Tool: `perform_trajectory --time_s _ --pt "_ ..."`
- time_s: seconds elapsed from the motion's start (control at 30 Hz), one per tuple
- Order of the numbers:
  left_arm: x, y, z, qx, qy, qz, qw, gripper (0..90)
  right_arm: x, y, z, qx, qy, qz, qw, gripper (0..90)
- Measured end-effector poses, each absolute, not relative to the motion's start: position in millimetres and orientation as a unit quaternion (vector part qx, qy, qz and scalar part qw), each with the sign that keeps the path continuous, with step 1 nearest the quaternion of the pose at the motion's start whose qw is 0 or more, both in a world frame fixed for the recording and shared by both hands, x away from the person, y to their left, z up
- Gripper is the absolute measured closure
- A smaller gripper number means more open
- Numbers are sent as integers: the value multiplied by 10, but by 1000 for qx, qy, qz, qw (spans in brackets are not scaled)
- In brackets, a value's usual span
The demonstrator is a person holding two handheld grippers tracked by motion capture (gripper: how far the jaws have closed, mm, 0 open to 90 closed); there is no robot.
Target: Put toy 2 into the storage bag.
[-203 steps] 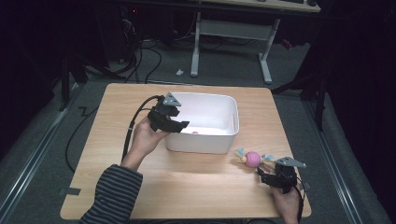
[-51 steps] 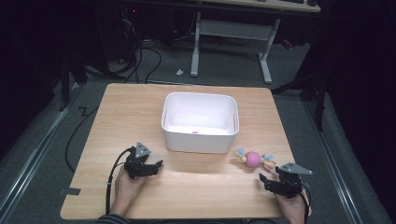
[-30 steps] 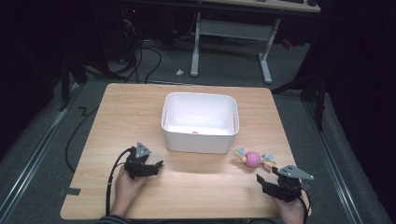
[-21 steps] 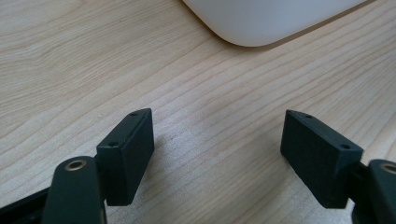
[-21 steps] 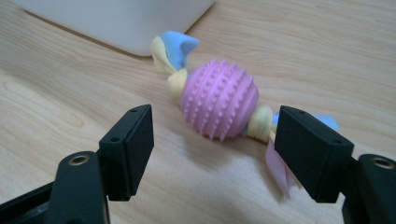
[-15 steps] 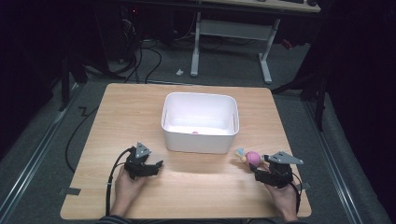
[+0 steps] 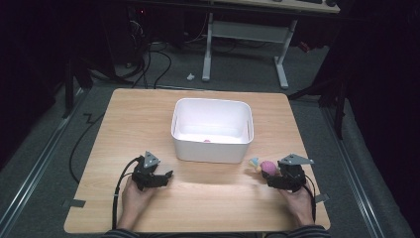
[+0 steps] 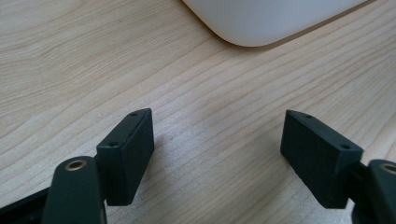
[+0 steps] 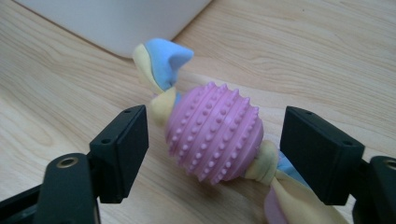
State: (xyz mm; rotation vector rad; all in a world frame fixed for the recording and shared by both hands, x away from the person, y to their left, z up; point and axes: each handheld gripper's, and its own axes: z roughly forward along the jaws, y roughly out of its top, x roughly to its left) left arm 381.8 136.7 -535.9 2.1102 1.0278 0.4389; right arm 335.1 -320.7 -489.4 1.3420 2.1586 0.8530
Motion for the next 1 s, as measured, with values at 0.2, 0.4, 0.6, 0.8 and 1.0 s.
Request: perform_trajectory --time_s 0.2,0.4,0.6,0.8,1.0 --pt "3818 1367 -5359 822 400 171 368 260 3410 -3174 -4952 483 792 298 226 230" --pt "3818 1367 -5359 822 400 171 368 260 3449 -3159 -4999 476 800 289 226 277" --pt "3818 1367 -5359 822 400 171 368 260 3455 -3143 -5014 468 803 284 234 329" --pt "3818 1367 -5359 822 400 171 368 260 3446 -3142 -5012 466 805 283 235 334" --pt "3818 1367 -5359 822 400 171 368 260 3430 -3168 -4984 471 801 292 227 336"
